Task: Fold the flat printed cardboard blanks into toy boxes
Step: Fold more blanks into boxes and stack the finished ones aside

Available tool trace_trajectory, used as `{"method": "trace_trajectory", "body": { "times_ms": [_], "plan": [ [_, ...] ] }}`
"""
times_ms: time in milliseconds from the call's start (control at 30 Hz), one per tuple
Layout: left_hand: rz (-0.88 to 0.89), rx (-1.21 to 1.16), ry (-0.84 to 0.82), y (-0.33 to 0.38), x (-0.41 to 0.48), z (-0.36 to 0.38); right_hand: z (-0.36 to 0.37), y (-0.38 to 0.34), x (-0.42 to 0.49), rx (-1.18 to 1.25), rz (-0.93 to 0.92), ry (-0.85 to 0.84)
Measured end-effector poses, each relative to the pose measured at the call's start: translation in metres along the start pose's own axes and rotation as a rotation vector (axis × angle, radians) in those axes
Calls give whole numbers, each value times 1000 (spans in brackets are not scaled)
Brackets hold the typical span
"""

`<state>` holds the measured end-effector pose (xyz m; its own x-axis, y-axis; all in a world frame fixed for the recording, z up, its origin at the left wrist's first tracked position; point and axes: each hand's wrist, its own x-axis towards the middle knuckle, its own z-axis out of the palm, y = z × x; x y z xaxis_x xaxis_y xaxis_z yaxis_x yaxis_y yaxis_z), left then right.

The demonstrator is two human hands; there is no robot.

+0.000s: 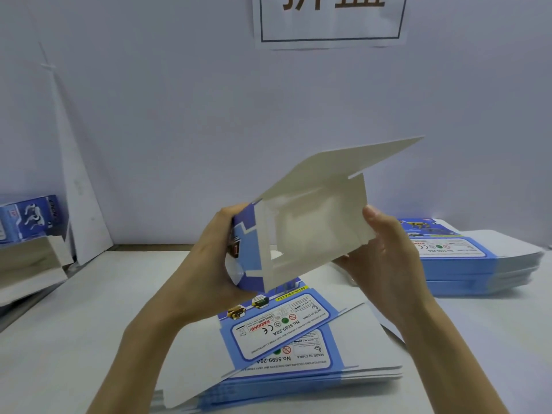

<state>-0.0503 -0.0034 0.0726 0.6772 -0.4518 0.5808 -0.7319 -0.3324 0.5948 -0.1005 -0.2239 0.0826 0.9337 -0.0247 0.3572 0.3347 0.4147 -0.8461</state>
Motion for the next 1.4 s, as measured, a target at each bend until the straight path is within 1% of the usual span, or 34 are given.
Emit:
{"method": "trace_trajectory", "body": {
  "times_ms": [100, 233, 333, 367, 400, 433, 467, 500, 567, 633, 667, 700, 733, 767, 833, 900, 967, 1000, 1067, 1100, 1167, 1233, 1333, 1400],
  "plan": [
    [19, 43, 31, 0, 0, -2, 0, 0, 0, -7, -17, 3],
    [65, 41, -3, 0, 0, 1, 0, -1, 1, 64, -28, -18],
    [85, 84, -1, 1, 1, 6, -2, 1, 1, 54, -43, 34],
    [83, 103, 19, 1, 2, 7, -4, 2, 1, -5, -77, 84],
    [81, 129, 51, 1, 2, 9, -4, 2, 2, -121, -132, 144],
    [75, 157, 90, 2, 3, 9, -5, 1, 2, -309, -219, 197],
    [64, 179, 128, 3, 3, 10, -4, -1, 2, -499, -300, 220],
    [57, 193, 158, 4, 4, 10, -6, -2, 2, -635, -360, 223],
    [78, 216, 191, 7, 4, 10, -7, -5, 1, -682, -389, 249],
    [123, 228, 193, 7, 3, 12, -6, -6, 0, -615, -375, 311],
    [139, 220, 187, 8, 3, 12, -4, -6, 0, -481, -335, 327],
    [154, 206, 178, 8, 3, 14, -2, -6, 0, -286, -260, 295],
    [169, 196, 168, 8, 3, 15, 0, -6, 0, -100, -183, 228],
    [189, 195, 161, 9, 3, 15, 2, -8, -1, 37, -131, 154],
    [234, 214, 157, 12, 4, 16, 3, -10, -1, 180, -93, 54],
    [253, 204, 161, 16, 4, 16, 3, -9, -1, 269, -81, 15],
    [263, 167, 174, 20, 3, 15, 3, -9, 0, 297, -80, 3],
    [260, 154, 184, 21, 3, 14, 2, -8, 0, 278, -81, 2],
    [244, 134, 187, 24, 4, 13, 4, -5, 0, 136, -91, 39],
    [242, 135, 180, 25, 4, 13, 4, -2, 0, 45, -102, 77],
    [235, 155, 155, 27, 3, 14, 4, 4, 0, -107, -140, 209],
    [184, 144, 113, 25, 2, 14, 3, 5, -1, -224, -163, 305],
    [76, 81, 52, 16, 1, 14, -1, -1, -1, -365, -150, 306],
    [22, 20, 32, 12, 1, 14, -5, -4, -1, -493, -188, 324]
  ]
}}
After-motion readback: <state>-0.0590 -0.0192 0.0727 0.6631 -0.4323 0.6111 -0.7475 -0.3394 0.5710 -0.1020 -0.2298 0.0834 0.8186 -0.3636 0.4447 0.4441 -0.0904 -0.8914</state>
